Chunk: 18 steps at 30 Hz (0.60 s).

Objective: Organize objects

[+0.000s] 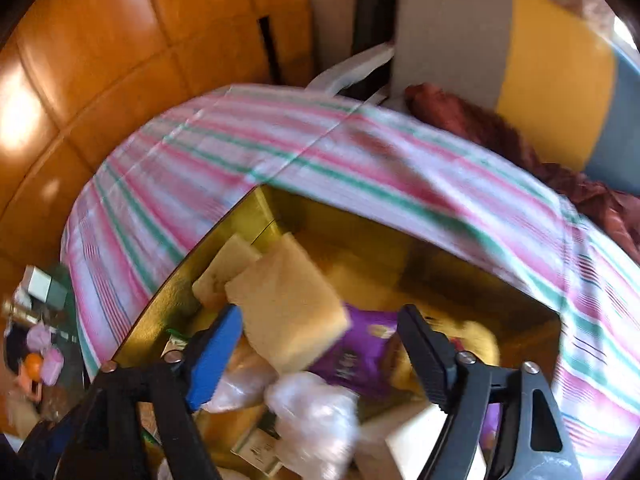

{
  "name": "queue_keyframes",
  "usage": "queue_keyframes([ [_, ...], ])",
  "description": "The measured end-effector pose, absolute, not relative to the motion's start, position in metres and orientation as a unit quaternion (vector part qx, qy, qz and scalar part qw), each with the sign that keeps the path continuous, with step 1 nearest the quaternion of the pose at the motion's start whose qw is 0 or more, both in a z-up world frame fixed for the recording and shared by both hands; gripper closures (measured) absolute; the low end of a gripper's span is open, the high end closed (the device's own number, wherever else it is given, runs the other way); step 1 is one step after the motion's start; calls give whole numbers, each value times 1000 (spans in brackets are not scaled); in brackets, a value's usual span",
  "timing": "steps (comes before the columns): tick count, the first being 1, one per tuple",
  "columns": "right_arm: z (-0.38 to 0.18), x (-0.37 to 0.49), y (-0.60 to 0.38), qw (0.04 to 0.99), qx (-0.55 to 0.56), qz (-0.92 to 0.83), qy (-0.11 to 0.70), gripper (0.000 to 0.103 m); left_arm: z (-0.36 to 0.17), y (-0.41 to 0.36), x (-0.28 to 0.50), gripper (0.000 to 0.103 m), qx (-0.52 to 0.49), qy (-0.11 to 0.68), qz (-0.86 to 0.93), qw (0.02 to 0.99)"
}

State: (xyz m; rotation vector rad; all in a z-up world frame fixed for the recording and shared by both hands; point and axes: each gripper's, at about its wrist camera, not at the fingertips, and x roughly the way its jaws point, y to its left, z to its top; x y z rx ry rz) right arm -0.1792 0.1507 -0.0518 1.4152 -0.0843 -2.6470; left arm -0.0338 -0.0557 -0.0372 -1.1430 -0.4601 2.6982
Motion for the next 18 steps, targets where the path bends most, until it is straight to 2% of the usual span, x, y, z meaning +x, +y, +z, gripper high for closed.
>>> queue_keyframes([
  [8, -28, -138, 173, 23, 423, -906, -30, 21, -39, -52, -37, 47, -424, -171, 887, 67],
  [18, -20, -72, 171, 1, 412, -910, -35, 17, -25, -37, -25, 46, -402, -90, 910, 39],
])
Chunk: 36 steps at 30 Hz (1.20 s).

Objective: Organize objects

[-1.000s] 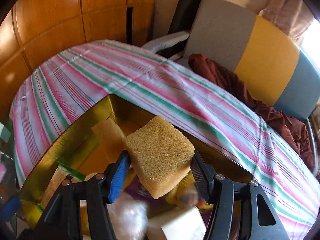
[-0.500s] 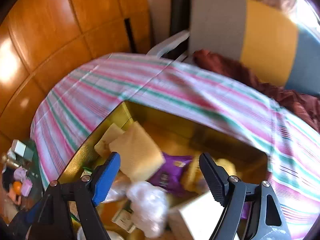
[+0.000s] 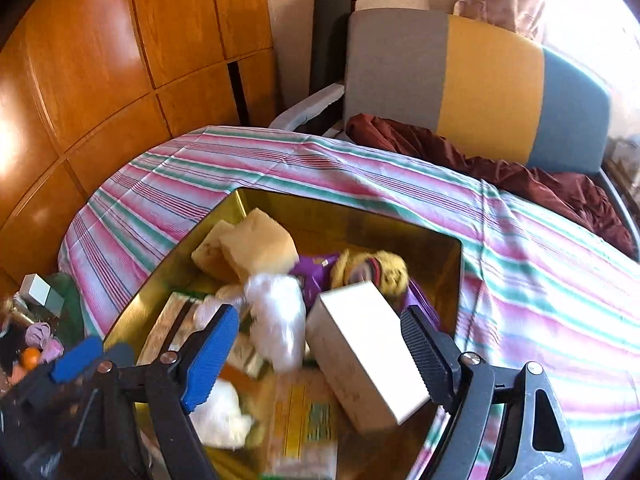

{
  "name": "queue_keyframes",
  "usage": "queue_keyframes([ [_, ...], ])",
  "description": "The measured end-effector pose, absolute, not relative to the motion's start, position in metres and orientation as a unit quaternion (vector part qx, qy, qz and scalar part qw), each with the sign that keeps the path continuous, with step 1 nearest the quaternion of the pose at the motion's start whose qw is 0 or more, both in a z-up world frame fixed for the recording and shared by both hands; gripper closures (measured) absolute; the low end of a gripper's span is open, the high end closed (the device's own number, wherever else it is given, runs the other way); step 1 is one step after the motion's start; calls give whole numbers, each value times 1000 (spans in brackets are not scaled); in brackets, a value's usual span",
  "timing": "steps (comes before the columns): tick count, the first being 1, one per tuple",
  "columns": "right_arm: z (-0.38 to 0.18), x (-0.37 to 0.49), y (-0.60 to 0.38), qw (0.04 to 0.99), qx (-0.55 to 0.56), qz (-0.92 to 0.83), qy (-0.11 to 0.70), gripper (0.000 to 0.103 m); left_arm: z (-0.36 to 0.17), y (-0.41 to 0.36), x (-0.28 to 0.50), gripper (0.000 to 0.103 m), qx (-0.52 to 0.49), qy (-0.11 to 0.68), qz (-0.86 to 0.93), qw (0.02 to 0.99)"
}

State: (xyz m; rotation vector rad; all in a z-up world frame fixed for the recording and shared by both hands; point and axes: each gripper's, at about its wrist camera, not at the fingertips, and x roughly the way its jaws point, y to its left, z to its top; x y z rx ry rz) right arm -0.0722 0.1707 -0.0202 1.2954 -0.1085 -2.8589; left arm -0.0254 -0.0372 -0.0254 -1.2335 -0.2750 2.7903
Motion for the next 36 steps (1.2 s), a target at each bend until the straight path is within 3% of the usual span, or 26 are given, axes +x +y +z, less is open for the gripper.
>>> queue_keyframes([
  [9, -14, -28, 165, -32, 407, -913, 1, 10, -23, -30, -14, 46, -407, -45, 912, 27],
  [13, -8, -15, 167, -45, 392, -919, -16, 0, -17, -22, -7, 46, -393, -8, 919, 8],
  [36, -12, 8, 158, -118, 404, -907, -29, 0, -2, -12, 9, 48, -397, 7, 917, 39],
])
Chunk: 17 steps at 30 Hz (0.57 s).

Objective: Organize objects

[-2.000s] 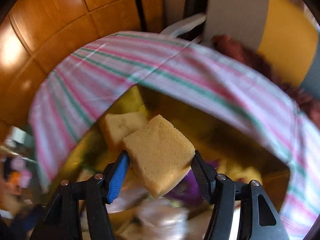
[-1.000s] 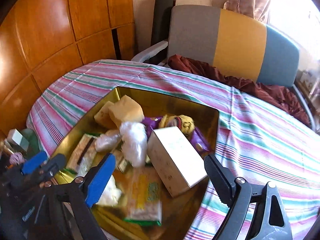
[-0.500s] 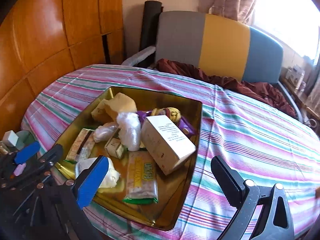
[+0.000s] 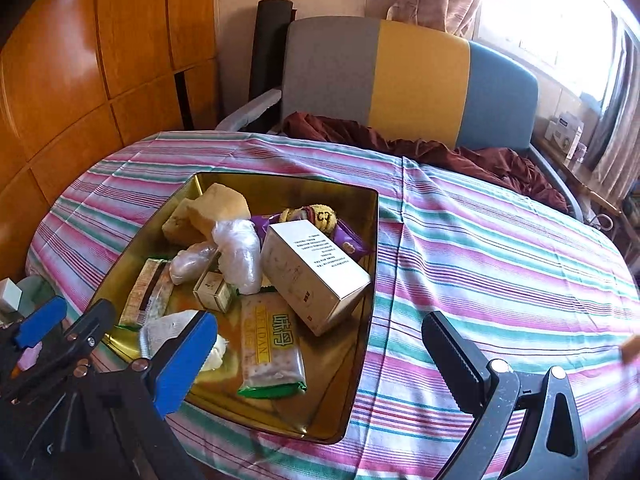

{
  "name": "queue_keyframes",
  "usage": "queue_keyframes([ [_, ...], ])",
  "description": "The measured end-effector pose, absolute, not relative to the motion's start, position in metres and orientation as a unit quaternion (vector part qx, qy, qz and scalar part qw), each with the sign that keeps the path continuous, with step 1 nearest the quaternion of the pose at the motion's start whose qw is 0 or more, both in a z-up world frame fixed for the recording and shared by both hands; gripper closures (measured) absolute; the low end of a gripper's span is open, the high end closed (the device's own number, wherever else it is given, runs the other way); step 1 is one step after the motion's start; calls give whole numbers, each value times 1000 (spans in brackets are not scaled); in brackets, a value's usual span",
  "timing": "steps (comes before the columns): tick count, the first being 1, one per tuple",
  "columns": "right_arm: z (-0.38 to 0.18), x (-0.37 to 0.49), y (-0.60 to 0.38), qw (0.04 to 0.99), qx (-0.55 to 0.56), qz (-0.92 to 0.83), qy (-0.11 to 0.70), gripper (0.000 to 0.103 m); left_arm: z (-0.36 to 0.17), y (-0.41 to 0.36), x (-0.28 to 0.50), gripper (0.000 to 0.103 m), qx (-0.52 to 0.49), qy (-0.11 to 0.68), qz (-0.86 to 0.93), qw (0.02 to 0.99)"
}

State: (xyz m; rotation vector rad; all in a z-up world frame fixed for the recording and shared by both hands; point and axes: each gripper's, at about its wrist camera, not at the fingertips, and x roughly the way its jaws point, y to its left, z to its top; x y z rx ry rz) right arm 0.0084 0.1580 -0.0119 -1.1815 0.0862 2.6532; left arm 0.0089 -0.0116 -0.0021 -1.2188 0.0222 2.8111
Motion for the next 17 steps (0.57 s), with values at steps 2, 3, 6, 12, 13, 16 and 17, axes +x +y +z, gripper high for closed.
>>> queue_keyframes([
  [2, -13, 8, 160, 123, -404, 906, 31, 0, -2, -12, 9, 48, -400, 6, 916, 41],
  [3, -13, 8, 160, 127, -404, 905, 32, 0, -2, -12, 8, 48, -400, 6, 916, 41],
  [6, -14, 7, 163, 134, -405, 904, 33, 0, -4, -11, 7, 48, -402, 8, 915, 40],
  [12, -16, 6, 167, 141, -404, 903, 35, 0, -9, -14, 4, 48, -412, -2, 910, 39],
  [13, -16, 6, 167, 141, -404, 903, 36, 0, -10, -15, 3, 48, -412, -5, 910, 37],
  [16, -18, 5, 167, 140, -406, 902, 36, 0, -11, -16, 5, 48, -404, -1, 914, 23],
  [17, -19, 5, 167, 139, -408, 902, 37, 0, -11, -15, 5, 48, -402, 2, 915, 23],
])
